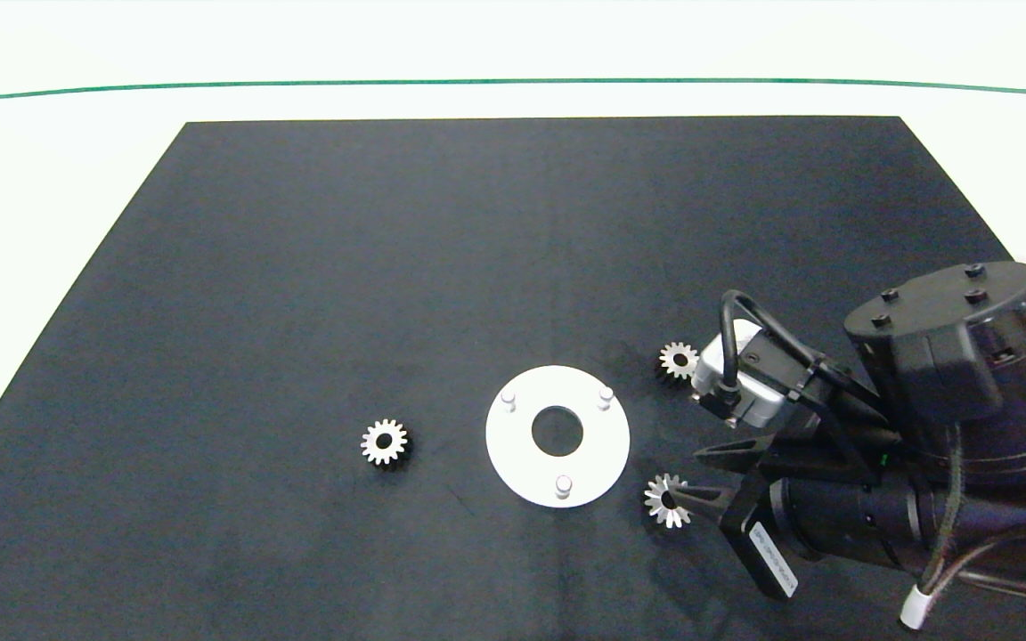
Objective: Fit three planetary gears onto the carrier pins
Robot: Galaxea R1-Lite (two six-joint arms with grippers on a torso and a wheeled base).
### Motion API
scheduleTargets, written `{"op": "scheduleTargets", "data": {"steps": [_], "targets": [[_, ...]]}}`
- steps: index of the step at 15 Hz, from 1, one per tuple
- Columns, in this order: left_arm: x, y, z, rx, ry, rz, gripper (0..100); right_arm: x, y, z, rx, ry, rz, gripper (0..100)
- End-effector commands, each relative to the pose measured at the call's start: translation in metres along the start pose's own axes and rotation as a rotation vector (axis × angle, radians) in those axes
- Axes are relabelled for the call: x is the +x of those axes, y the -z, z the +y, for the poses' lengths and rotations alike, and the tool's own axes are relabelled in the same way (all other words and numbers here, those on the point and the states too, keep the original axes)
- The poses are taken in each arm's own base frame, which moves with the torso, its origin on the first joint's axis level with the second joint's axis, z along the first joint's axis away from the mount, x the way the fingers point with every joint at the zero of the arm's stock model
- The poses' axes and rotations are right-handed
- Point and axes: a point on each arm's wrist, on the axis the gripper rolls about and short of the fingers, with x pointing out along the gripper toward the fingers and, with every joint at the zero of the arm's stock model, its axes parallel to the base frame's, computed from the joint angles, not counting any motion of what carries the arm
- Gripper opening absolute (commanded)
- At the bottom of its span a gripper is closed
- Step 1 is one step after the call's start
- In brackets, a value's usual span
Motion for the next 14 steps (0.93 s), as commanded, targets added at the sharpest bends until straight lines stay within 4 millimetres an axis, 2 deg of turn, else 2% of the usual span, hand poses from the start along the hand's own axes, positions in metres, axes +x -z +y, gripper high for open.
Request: {"op": "scheduleTargets", "data": {"steps": [1, 7, 8, 14], "targets": [[0.0, 0.0, 0.0, 0.001, -0.001, 0.004, 100, 0.009, -0.012, 0.01, -0.028, -0.022, 0.023, 4], [0.001, -0.001, 0.0, 0.001, 0.001, 0.007, 100, 0.013, -0.007, 0.01, -0.028, -0.02, 0.051, 4], [0.001, -0.001, 0.0, 0.001, 0.001, 0.007, 100, 0.013, -0.003, 0.01, -0.031, -0.023, 0.063, 100], [0.001, -0.001, 0.0, 0.001, 0.001, 0.007, 100, 0.003, 0.004, 0.004, -0.018, -0.005, 0.057, 100]]}}
